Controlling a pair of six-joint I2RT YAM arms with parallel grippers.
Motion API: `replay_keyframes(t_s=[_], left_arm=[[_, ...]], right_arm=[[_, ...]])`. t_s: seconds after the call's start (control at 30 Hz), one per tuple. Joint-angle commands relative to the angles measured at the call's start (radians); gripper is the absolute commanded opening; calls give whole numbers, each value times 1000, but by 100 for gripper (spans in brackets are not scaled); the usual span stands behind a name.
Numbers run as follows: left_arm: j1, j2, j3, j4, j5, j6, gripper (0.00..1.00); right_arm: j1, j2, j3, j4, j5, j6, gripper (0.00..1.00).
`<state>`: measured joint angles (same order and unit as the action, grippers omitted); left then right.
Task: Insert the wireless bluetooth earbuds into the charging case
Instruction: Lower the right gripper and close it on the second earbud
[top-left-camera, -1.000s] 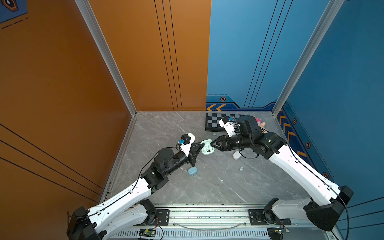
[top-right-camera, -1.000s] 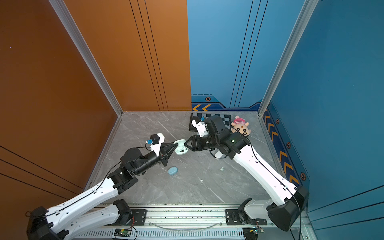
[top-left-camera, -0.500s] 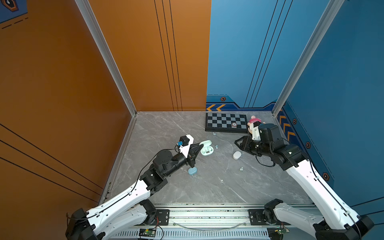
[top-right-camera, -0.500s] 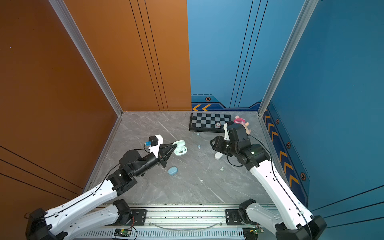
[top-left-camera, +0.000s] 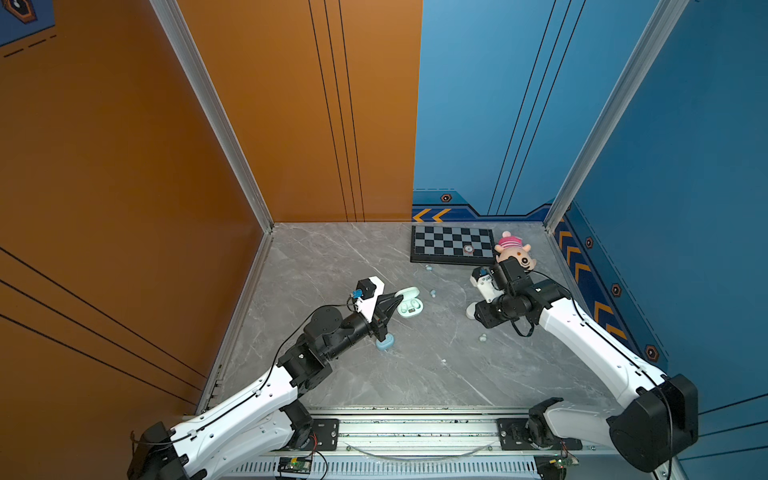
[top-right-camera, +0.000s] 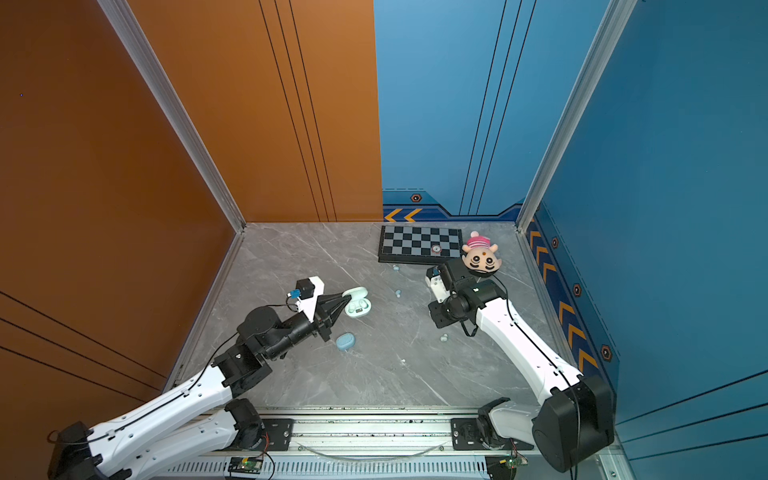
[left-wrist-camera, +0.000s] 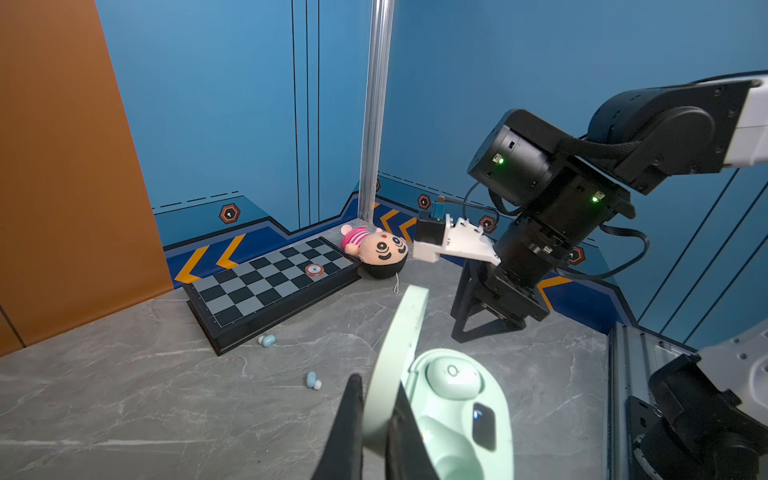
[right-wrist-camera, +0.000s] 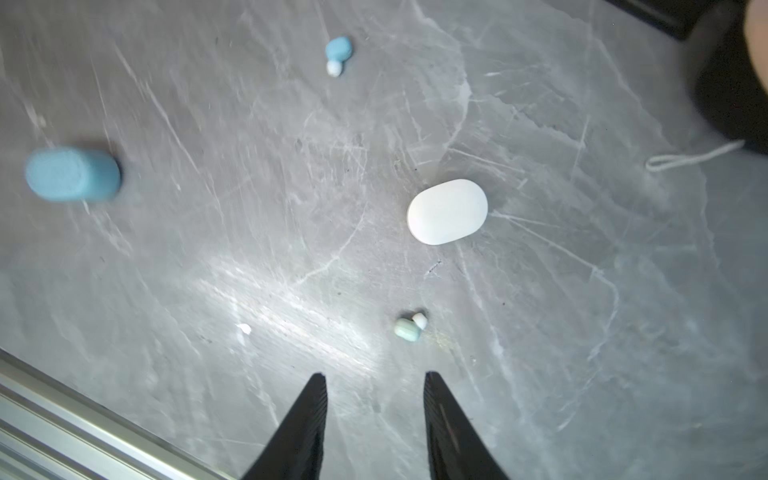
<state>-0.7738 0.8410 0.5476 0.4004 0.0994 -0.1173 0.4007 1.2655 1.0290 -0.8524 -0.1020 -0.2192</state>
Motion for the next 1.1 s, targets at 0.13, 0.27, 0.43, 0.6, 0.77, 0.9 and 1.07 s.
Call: replay_keyframes(t_s=[0.13, 0.27, 0.43, 0.6, 0.77, 0.9, 1.07], left_arm=[[-10, -43, -25, 25, -40, -1, 0], [-9, -48, -30, 25, -44, -4, 0], [-9, -48, -29, 25, -46, -7, 0], [-7, -50, -26, 25, -50, -8, 0], [-3, -49, -22, 25, -52, -9, 0], [-1, -53, -20, 25, -51, -9, 0], [4, -65, -24, 24, -58, -10, 0]], right_arm=[[11, -4, -184, 0, -47, -732, 41], [15, 22, -216, 46, -48, -797, 41], [22, 88, -235, 135, 25, -816, 40], [24, 133, -247, 222, 89, -819, 40], [24, 177, -249, 263, 120, -830, 40], [24, 201, -257, 271, 131, -835, 40], [15, 202, -280, 287, 140, -841, 40]])
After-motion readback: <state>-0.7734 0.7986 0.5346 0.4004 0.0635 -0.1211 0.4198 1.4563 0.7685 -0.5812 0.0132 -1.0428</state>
